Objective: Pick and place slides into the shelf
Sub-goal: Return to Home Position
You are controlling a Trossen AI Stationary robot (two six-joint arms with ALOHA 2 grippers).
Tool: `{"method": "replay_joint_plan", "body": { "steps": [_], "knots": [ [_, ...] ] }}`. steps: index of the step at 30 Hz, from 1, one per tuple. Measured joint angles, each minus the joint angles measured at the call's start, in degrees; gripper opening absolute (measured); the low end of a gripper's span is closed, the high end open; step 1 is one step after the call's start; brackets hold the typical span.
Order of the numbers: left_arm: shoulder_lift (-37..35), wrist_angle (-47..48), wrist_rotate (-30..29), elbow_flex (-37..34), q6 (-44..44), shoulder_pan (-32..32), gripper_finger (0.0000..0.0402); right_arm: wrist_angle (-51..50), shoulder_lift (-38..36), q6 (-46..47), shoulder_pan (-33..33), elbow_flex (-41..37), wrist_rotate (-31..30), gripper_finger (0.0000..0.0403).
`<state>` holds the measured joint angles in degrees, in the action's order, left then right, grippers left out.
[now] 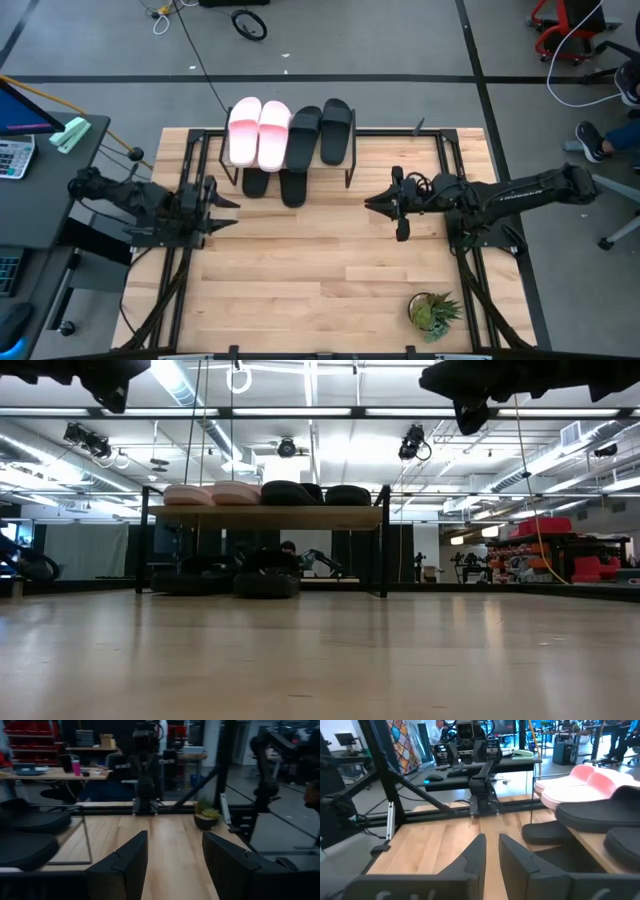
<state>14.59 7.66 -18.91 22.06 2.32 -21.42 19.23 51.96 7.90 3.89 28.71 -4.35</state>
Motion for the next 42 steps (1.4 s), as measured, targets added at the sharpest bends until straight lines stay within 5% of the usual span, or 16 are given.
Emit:
{"method": "replay_joint_plan", "body": {
  "steps": [7, 19, 42],
  "knots": [
    [-0.02, 2.8, 2.21, 0.0, 2.16, 4.44, 0.0195, -1.65, -8.95, -1.87, -4.81, 0.07, 10.38, 0.0057],
    [-1.42, 1.63, 2.24, 0.0, 1.23, 8.9, 0.019, -1.99, -14.43, -2.56, -4.7, -7.52, 1.8, 0.0057],
    [-9.67, -5.67, 2.26, -10.01, 1.75, 10.07, 0.0191, -0.08, -15.28, 1.1, -5.98, -9.88, 2.98, 0.0057]
  ]
}}
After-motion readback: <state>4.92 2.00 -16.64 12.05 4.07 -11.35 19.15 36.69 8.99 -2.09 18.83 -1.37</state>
